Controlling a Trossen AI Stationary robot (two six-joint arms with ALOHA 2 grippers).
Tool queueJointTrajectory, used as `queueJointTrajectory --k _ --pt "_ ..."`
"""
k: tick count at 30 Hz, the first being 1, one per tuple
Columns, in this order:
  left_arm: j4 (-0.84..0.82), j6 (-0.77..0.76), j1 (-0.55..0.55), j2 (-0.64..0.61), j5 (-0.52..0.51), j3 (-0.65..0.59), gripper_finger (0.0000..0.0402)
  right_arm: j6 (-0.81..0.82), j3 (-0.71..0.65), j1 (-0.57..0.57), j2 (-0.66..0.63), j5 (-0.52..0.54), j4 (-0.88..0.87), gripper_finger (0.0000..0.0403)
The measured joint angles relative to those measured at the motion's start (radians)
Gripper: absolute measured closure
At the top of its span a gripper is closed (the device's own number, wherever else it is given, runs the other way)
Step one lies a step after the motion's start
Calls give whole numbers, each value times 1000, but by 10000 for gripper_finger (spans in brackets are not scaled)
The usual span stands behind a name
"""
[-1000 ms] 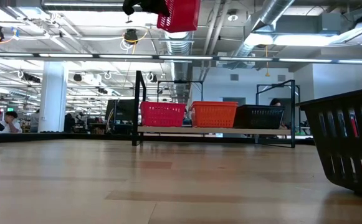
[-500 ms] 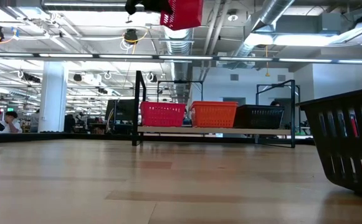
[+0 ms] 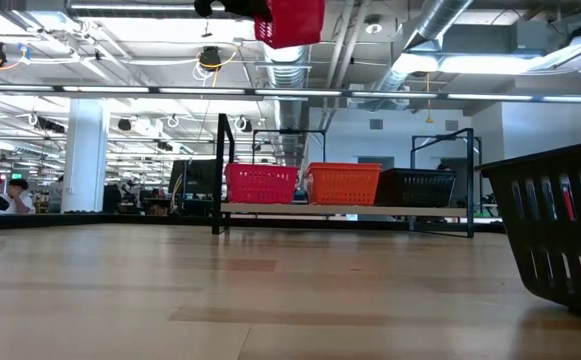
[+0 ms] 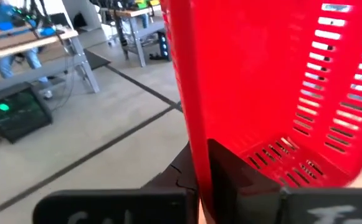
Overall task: Stack baskets on shelf by color
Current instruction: Stack the left red bin into the red bin on the shelf
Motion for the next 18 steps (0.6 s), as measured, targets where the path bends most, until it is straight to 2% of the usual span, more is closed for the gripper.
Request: queueJointTrajectory --k 5,11,18 --pt "-24 45 -2 -35 -35 0 377 107 1 3 0 -31 -107 396" --pt "-71 62 -13 -75 -12 6 338 300 2 -17 0 -100 -284 400" --pt "-137 164 -20 -92 -20 8 308 323 1 15 0 -104 -314 402"
